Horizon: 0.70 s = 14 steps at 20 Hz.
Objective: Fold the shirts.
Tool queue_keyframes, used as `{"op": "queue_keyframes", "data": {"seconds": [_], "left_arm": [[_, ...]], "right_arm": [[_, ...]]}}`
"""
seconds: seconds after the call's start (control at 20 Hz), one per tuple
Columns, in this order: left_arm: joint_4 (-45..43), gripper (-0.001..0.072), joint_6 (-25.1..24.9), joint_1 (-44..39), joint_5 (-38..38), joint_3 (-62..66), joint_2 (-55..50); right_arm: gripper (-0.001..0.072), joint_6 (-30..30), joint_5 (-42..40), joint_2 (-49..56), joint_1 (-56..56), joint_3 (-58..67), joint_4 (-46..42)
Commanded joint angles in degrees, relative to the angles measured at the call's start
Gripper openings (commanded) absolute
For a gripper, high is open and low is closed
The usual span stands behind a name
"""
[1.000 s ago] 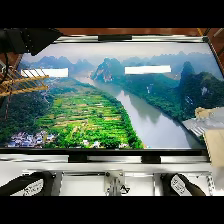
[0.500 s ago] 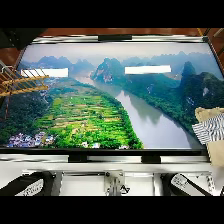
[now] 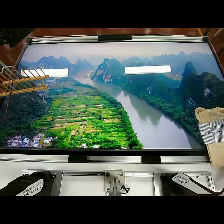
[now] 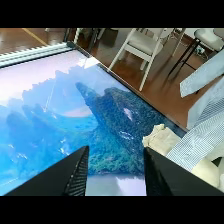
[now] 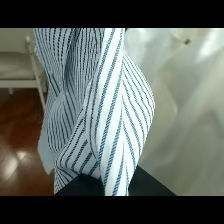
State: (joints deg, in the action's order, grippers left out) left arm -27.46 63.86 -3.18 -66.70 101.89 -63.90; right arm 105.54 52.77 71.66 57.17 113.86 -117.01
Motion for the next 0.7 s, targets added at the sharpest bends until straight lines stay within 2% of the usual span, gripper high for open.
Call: {"op": "queue_keyframes", "data": {"seconds": [0.0, 0.2, 0.25, 0.3, 0.35, 0.4, 0.55, 0.65], "left_arm": [[-0.02, 0.0408, 1.44, 0.04, -0.02, 0.04, 0.02], [-0.02, 0.0408, 1.44, -0.02, 0.02, 0.04, 0.00], [-0.04, 0.0408, 1.44, -0.02, 0.00, 0.04, -0.02], [-0.07, 0.0408, 1.42, -0.02, 0.04, 0.04, -0.04], [-0.52, 0.0408, 1.42, -0.02, 0.02, 0.04, -0.07], [-1.81, 0.0408, 1.42, -0.02, -0.02, 0.02, -0.04], [-7.65, 0.0408, 1.44, -0.07, -1.03, 0.02, -0.24], [-11.72, 0.0408, 1.79, -0.04, -3.80, -0.09, -0.63]], "right_arm": [[0.0067, 0.35, -0.39, 0.07, 5.07, 0.04, 3.17], [0.0071, 0.35, 2.21, -0.37, 7.08, 0.04, 3.89], [0.0098, 0.35, 3.39, -0.66, 7.06, 0.04, 4.00], [0.0257, 0.35, 4.72, -0.98, 7.04, 0.04, 4.37], [0.0459, 0.04, 6.69, -1.51, 7.04, 0.04, 5.95], [0.0492, -0.74, 9.60, -2.08, 6.99, 0.04, 8.68], [0.0495, -7.91, 20.98, -4.20, 6.99, 0.04, 16.70], [0.0496, -8.76, 29.49, -5.79, 7.02, 0.04, 22.60]]}}
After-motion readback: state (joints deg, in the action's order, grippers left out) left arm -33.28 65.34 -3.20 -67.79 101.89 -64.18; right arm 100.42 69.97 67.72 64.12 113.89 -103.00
